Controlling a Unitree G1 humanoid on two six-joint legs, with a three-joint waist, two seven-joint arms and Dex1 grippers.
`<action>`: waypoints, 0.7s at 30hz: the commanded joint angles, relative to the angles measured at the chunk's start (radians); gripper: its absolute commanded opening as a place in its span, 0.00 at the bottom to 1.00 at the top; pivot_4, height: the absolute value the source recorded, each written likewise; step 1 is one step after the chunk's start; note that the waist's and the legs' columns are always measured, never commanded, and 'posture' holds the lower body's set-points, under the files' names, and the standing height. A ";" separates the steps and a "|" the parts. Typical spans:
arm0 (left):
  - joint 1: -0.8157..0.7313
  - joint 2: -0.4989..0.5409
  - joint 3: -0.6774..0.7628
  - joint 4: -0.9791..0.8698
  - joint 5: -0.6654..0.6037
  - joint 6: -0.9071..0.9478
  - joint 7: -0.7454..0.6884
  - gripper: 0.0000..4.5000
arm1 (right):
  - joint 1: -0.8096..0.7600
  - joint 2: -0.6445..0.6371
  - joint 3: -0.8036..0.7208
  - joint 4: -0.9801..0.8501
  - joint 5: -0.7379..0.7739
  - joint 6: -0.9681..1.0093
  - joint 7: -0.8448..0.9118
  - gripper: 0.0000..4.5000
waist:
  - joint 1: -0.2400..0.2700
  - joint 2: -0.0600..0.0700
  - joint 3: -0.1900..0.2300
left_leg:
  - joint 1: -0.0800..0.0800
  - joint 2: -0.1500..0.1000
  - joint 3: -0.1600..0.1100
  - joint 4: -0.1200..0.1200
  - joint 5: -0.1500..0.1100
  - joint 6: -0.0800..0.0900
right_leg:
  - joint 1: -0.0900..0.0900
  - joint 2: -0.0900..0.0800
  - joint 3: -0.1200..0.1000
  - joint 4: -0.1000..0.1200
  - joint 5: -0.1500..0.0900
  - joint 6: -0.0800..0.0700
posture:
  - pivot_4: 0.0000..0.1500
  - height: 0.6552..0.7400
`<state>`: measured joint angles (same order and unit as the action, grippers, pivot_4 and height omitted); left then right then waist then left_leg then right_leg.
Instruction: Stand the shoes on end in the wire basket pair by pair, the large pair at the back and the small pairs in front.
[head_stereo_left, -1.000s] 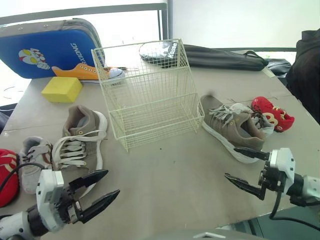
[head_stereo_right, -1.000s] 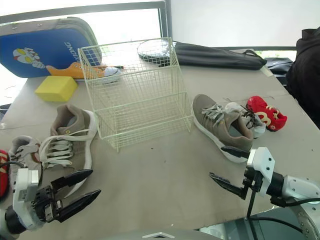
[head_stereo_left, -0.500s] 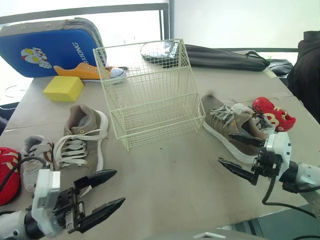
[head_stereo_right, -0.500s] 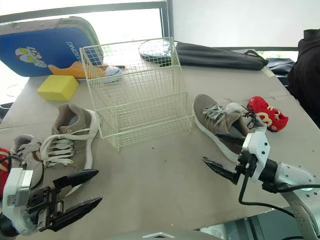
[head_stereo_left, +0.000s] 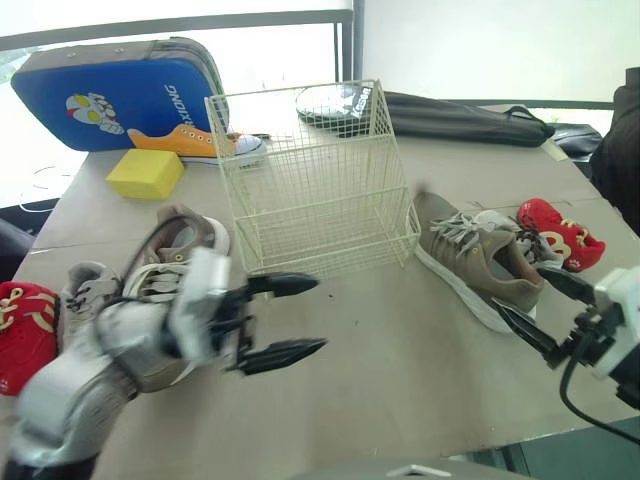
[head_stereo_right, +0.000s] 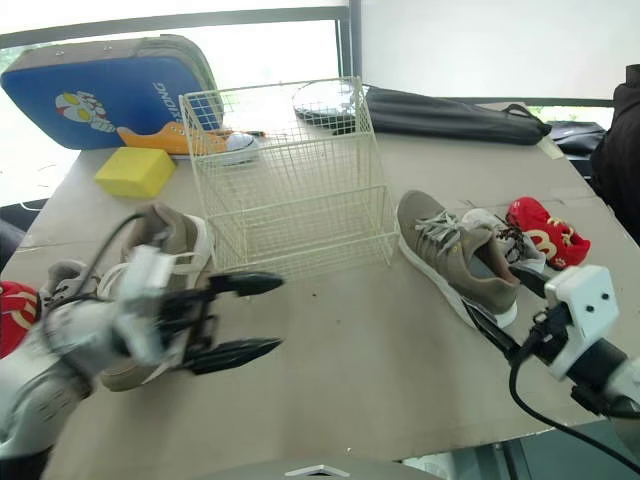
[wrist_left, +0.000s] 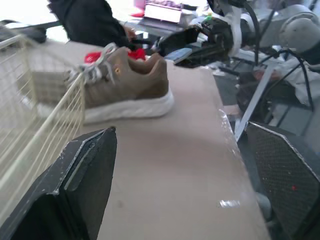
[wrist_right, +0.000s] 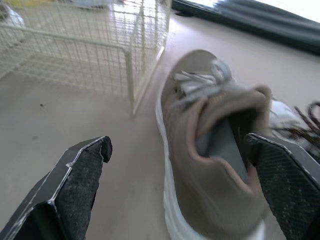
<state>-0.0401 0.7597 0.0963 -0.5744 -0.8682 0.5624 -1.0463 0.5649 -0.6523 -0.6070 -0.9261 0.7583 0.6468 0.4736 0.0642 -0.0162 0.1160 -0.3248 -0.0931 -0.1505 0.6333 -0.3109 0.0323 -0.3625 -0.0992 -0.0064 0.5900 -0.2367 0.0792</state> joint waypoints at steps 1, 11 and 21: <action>-0.087 -0.029 -0.086 0.020 0.026 0.034 0.025 1.00 | 0.068 0.017 -0.011 0.003 -0.041 -0.002 0.007 0.98 | -0.018 0.000 0.000 | 0.000 0.001 0.001 0.000 0.001 0.002 | 0.000 0.001 0.001 0.000 0.000 0.000 | 1.00 1.00; -0.122 -0.025 -0.086 -0.019 0.012 0.075 0.057 1.00 | -0.053 0.050 0.104 0.159 -0.121 -0.020 -0.014 0.98 | -0.033 0.001 0.001 | -0.001 0.003 0.002 -0.002 0.001 0.002 | -0.003 0.002 0.003 -0.001 0.000 0.000 | 1.00 1.00; -0.037 -0.004 -0.018 -0.096 -0.016 0.086 0.119 1.00 | -0.281 0.004 0.192 0.190 -0.035 0.122 -0.042 0.98 | -0.025 0.001 0.002 | -0.002 0.003 0.002 -0.002 0.001 0.002 | -0.004 0.002 0.004 -0.001 -0.002 -0.003 | 1.00 1.00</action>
<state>-0.0745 0.7480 0.0517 -0.6296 -0.8671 0.6515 -0.9325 0.3003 -0.6365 -0.4175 -0.7255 0.7023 0.7556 0.4382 0.0397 -0.0154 0.1176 -0.3267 -0.0903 -0.1478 0.6317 -0.3095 0.0343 -0.3670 -0.0979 -0.0020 0.5891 -0.2385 0.0764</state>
